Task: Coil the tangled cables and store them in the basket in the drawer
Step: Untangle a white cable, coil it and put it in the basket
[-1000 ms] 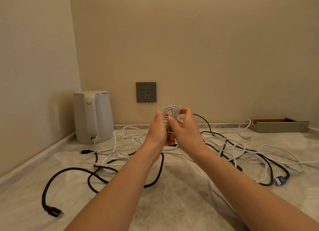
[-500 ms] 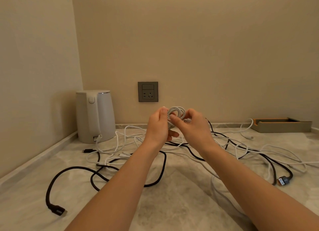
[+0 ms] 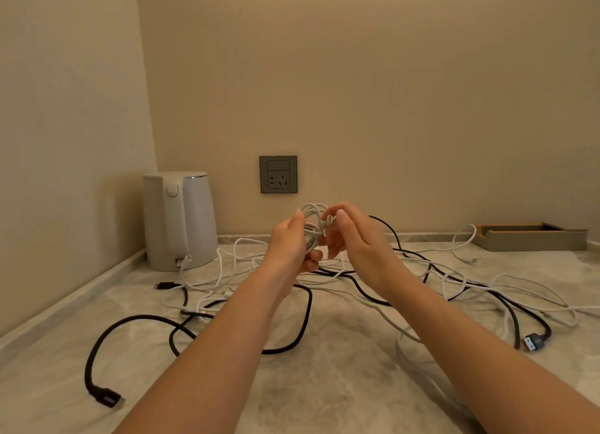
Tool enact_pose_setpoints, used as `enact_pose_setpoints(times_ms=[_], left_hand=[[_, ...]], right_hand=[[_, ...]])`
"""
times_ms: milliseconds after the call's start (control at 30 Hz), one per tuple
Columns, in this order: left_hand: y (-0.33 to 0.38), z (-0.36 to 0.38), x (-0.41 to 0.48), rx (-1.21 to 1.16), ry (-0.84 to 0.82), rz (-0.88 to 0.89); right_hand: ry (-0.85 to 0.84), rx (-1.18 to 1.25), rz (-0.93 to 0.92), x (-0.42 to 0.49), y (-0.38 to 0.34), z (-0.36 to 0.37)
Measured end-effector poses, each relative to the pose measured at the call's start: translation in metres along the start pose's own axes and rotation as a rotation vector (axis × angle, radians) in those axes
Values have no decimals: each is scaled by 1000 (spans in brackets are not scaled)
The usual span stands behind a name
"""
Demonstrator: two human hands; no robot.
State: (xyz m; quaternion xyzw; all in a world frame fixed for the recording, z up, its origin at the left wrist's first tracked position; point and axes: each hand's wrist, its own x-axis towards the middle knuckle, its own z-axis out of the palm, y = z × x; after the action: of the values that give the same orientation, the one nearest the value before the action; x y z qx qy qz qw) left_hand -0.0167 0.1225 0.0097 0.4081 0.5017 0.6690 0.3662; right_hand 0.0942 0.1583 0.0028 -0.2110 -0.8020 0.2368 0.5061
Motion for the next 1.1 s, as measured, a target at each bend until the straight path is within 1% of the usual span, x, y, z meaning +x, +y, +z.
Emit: enact_pose_setpoints(times_ms=[100,200,267,433,500,567,667,733,800,833,1000,1100], left_hand=[[2,5,-2,-47,-41,-40],[-1,10,-3,-82,-61,-34],[-3,11,-3,-55,-57,-10],[-9,15,-4,110,-9,98],[-9,14,-3,168,2,130],[-10,13,-3,191,0,129],[-9,11,-2,155,-9,104],[-7,10,-1,117,-7,87],[-7,9,0,90,-21,67],[-8,9,1,79,-32,56],[-7,10,0,20,-84,28],[-7,10,-1,4,-96,26]], right_hand=[[25,-38,-21,1,1,-1],[94,-95,1,4,1,-2],[146,-142,26,5,1,-2],[191,-193,86,6,7,1],[166,-175,88,7,6,-1],[95,-137,76,6,4,-4],[-7,-134,36,5,3,-7],[-36,-192,-4,5,4,-4],[-22,-269,-44,5,5,-1],[-11,-271,-55,5,5,-1],[-1,-147,-44,6,6,-1],[43,-74,-36,5,8,2]])
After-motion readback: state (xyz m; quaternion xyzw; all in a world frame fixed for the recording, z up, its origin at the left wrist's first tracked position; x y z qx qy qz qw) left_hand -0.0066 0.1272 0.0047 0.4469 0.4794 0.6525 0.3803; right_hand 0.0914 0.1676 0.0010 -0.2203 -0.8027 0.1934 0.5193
